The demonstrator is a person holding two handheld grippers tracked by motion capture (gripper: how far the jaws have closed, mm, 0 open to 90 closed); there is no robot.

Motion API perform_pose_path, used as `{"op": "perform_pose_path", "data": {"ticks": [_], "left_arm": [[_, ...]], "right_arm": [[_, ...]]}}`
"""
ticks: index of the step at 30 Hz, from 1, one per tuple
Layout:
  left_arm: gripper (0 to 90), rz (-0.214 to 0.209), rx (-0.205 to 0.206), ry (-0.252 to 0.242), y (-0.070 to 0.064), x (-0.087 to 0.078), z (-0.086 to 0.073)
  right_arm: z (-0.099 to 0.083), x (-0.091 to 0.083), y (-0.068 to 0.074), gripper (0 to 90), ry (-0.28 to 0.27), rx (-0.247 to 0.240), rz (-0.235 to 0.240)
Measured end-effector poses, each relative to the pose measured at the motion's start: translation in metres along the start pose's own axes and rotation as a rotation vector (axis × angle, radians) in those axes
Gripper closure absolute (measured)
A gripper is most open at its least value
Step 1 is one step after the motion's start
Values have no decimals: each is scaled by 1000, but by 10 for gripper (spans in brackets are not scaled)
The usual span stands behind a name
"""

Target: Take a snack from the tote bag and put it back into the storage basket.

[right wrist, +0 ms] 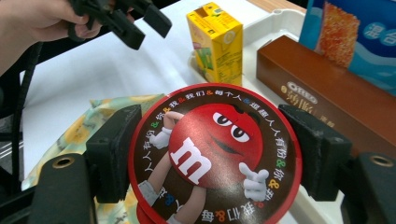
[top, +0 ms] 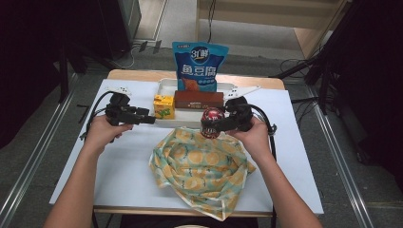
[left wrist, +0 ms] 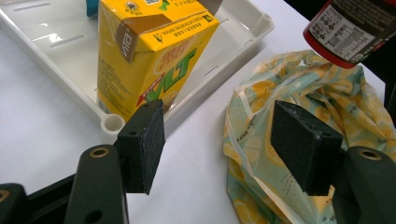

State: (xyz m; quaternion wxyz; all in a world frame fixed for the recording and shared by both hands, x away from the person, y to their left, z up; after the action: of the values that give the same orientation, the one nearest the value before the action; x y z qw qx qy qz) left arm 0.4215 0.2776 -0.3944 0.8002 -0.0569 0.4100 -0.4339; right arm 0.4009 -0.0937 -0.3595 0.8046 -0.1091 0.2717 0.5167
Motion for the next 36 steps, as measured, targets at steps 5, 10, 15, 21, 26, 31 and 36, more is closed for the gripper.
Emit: {"op": "perform_pose_path", "data": {"ticks": [5, 10, 15, 21, 26, 31, 36], "left_arm": [[357, 1, -4, -8, 1, -1, 0], [358, 3, -2, -6, 0, -2, -1], [357, 6, 0, -7, -1, -3, -2], [358, 10, 3, -13, -1, -6, -4], [357, 24, -12, -20, 2, -12, -8], [357, 31, -11, -23, 1, -15, -11], [358, 49, -5, -33, -1, -17, -14]], "right_arm": [[2, 0, -8, 267, 3, 4, -13], [3, -1, -16, 267, -15, 19, -23], [0, 2, -23, 267, -7, 29, -45], [-1, 6, -34, 267, 3, 38, -62], [0, 9, -42, 268, 6, 40, -66], [1, 12, -50, 268, -2, 48, -82], [-3, 16, -58, 268, -3, 57, -94]]}}
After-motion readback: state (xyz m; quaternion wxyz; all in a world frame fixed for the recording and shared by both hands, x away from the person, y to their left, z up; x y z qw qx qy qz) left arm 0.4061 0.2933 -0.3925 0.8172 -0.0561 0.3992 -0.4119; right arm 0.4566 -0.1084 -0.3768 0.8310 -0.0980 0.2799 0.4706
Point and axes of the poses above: each handheld gripper's, and its own axes: x roughly forward along the jaws, z roughly out of its top, y roughly to its left, the point moved 1 cm from there along x, roughly forward along the jaws, and after that the axes turned 7 degrees about -x, right-handed, at the moved point
